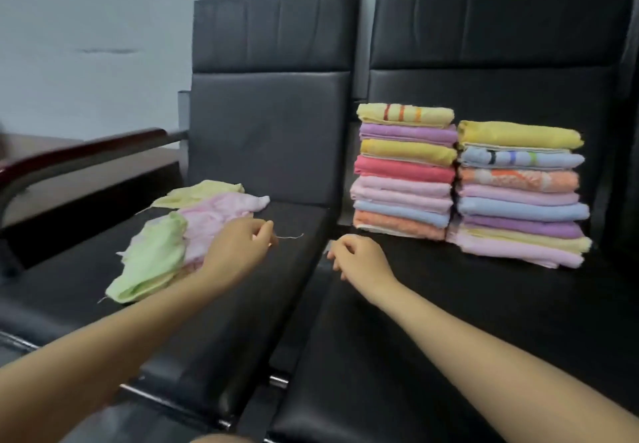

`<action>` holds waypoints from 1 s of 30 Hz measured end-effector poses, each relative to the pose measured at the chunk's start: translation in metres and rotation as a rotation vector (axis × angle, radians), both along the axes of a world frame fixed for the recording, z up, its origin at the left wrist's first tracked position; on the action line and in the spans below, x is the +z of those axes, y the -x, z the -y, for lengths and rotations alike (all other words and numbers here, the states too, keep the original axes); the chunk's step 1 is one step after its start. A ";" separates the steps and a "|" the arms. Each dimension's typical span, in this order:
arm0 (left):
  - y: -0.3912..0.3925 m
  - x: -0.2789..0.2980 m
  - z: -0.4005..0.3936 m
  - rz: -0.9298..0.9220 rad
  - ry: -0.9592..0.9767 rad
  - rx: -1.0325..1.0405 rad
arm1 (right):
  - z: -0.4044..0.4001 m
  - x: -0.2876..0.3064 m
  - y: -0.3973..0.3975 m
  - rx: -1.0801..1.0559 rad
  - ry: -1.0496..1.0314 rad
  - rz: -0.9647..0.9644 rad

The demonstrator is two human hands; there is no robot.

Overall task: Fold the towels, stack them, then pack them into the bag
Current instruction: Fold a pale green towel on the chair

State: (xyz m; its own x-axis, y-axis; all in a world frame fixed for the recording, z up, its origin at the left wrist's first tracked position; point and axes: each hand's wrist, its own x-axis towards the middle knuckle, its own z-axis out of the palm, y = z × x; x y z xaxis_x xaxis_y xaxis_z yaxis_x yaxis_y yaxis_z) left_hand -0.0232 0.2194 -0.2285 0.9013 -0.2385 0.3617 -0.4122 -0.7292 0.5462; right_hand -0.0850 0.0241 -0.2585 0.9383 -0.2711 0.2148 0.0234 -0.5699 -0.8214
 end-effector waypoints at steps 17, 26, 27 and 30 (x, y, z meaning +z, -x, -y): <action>-0.037 -0.058 -0.202 -0.028 -0.006 0.053 | -0.203 0.001 -0.094 0.482 0.068 -0.165; 0.012 0.070 -0.123 0.029 0.533 -0.215 | -0.161 0.075 -0.052 0.467 -0.069 0.202; 0.019 0.088 -0.112 0.042 0.577 -0.236 | -0.150 0.088 -0.043 0.438 -0.086 0.255; 0.037 0.131 -0.076 0.005 0.747 -0.229 | -0.116 0.126 -0.007 0.346 -0.123 0.372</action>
State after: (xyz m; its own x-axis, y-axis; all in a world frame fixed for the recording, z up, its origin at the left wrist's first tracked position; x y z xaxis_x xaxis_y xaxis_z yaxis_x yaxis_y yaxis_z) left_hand -0.0602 0.2956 -0.0974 0.8569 -0.1102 0.5035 -0.5118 -0.0653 0.8566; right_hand -0.0777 0.1398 -0.1328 0.8440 -0.0029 0.5364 0.4960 -0.3767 -0.7824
